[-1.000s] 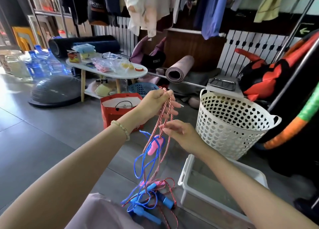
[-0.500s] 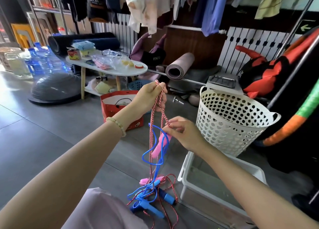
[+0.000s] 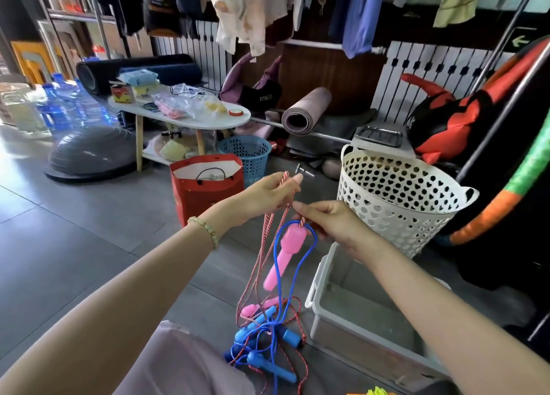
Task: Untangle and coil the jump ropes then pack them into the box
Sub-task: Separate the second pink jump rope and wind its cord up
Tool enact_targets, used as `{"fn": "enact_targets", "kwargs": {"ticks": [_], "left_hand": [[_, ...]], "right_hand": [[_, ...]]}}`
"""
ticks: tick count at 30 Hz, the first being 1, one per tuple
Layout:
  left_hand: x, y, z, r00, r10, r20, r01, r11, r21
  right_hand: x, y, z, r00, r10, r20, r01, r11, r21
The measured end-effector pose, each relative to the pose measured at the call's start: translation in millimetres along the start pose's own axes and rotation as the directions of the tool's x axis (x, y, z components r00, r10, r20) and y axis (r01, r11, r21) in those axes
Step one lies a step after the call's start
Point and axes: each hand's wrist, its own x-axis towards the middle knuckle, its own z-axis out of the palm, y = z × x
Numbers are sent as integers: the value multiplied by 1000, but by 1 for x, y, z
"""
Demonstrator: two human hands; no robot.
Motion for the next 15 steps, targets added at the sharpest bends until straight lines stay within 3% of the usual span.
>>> {"fn": "enact_targets", "kwargs": {"ticks": [2, 4, 7, 10, 12, 15], "left_hand": [[-1, -3, 2, 999, 18, 31, -17, 1000, -25], [-1, 2, 1, 1000, 4, 23, 1, 982, -190], [2, 13, -8, 998, -28, 53, 51, 864, -500], [4, 27, -11, 995, 2, 102, 62, 779, -624], [4, 38, -8, 992, 14, 127, 70, 772, -631], [6, 51, -6, 991, 27, 130, 59, 788, -612]], "right_hand": [[2, -1, -3, 994, 101, 32, -105, 986, 128], [2, 0, -6, 986, 137, 96, -152, 974, 170], [-2, 5, -10, 972, 119, 205, -118, 993, -14], [-6, 12, -12, 963, 126, 237, -68, 969, -238], [-6, 15, -7, 981, 60, 184, -27, 984, -175], [-3, 9, 3, 982, -121, 146, 113, 992, 59]]}}
